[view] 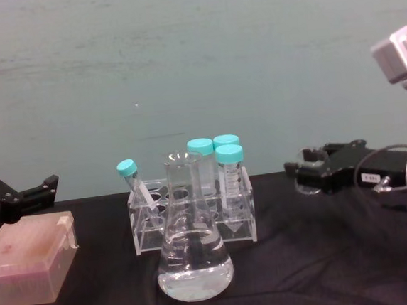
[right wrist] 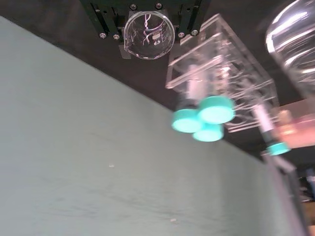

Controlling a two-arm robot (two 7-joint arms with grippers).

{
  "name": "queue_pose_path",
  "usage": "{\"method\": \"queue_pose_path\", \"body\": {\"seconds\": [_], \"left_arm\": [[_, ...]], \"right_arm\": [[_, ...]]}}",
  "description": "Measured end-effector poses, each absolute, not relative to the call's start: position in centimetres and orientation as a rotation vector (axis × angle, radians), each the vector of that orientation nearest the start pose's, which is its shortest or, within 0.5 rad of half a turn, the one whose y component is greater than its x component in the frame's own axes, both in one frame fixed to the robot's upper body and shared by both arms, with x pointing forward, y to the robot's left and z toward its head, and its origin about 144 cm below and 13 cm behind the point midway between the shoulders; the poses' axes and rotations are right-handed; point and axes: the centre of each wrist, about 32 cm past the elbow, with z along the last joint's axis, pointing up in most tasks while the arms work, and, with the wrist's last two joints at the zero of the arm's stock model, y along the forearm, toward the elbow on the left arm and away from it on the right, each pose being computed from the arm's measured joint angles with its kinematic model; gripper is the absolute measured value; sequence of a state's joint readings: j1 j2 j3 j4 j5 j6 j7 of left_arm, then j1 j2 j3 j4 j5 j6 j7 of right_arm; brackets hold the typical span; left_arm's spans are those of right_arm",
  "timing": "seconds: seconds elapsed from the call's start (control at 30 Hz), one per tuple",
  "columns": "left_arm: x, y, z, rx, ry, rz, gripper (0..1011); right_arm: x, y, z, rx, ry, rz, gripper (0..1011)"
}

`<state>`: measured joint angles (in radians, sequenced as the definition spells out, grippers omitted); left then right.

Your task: Place the experimental apparatus aside using one hand.

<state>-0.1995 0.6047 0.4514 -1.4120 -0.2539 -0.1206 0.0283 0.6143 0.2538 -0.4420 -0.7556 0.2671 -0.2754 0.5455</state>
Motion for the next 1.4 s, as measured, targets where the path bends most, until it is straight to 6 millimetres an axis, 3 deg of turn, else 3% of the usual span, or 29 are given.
{"method": "queue_pose_path", "body": {"seconds": [0.67,1.4], "left_arm": [[48.9,31.0,114.0,0.304,-0.285,1.248,1000],[48.9,31.0,114.0,0.305,-0.285,1.248,1000]], "right_arm": [[60.3,-26.1,112.4,-0.178,-0.043,-1.147,470],[60.5,-25.1,111.7,-0.190,-0.003,-1.344,470]]}}
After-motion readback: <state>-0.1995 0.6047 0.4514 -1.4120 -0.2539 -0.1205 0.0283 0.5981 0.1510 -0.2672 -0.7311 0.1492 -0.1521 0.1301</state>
